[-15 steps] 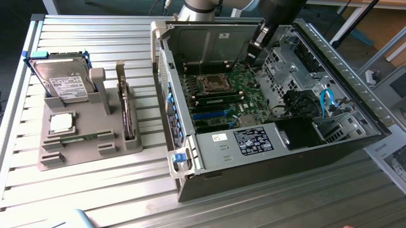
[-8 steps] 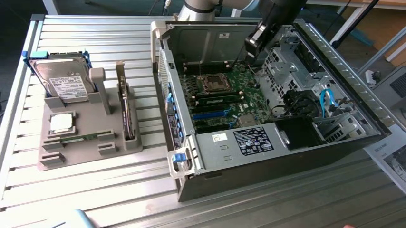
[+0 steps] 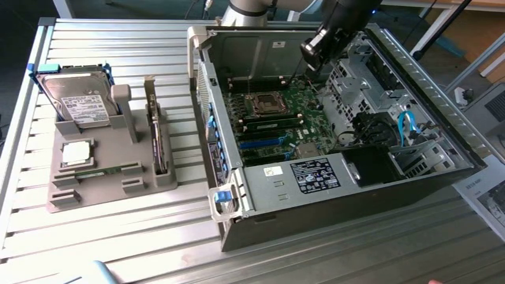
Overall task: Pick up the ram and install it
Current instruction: 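Press down the ram until it locks into place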
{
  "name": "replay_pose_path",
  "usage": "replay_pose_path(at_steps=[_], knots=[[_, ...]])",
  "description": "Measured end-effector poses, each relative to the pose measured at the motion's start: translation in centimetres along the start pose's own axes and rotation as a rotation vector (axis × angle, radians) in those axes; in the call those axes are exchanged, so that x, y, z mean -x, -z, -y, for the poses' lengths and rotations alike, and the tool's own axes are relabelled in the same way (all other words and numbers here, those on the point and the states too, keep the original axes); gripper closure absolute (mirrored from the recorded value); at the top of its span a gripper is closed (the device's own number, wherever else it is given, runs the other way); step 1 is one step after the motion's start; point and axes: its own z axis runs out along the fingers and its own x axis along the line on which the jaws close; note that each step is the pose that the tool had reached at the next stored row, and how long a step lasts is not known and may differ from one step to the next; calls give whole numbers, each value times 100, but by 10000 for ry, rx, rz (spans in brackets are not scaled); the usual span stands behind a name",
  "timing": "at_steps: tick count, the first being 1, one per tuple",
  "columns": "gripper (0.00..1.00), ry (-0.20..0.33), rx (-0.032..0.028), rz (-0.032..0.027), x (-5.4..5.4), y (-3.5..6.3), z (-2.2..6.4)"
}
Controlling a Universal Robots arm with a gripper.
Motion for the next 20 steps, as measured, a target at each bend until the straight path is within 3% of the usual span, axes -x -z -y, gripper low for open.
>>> replay_pose_path(at_steps=[6,9,16,20], knots=[[90,-1466,-33,45,0,0,0],[90,-2635,-61,80,0,0,0],[90,-4690,-108,141,0,0,0],[90,-4691,-109,142,0,0,0]])
